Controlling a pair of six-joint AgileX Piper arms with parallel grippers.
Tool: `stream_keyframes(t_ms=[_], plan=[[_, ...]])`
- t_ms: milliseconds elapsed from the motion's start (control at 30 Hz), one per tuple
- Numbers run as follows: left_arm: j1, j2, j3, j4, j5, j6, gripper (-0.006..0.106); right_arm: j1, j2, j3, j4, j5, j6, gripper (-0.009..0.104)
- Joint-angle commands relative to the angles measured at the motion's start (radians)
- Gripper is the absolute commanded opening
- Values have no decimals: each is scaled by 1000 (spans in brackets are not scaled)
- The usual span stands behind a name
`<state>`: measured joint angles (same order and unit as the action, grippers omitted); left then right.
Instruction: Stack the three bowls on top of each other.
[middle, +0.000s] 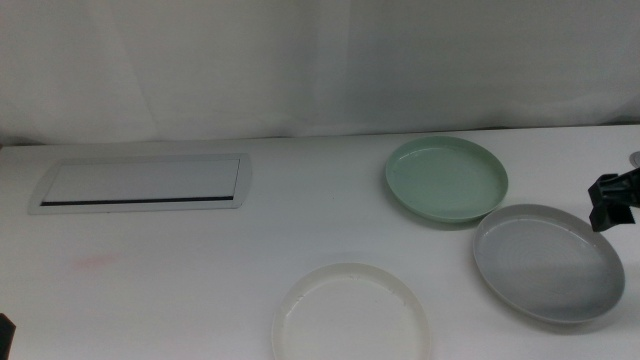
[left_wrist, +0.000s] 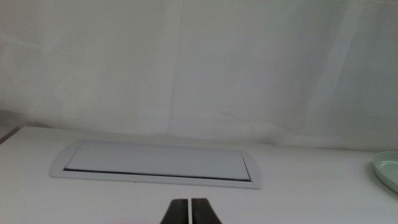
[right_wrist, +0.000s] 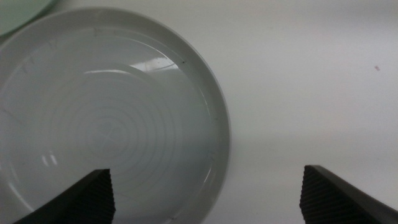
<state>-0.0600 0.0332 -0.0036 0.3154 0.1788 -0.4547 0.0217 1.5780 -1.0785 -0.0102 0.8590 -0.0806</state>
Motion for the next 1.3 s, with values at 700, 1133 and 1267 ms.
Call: stream_keyframes(t_ms=[700, 1133, 1267], plan=[[1, -5, 39, 0, -11, -5, -3, -9, 271, -6, 3, -149, -58, 78], [1, -5, 39, 0, -11, -5, -3, -9, 315, -6, 10, -175, -76, 1], [1, -5, 39, 0, -11, -5, -3, -9, 315, -6, 16, -204, -54, -3]])
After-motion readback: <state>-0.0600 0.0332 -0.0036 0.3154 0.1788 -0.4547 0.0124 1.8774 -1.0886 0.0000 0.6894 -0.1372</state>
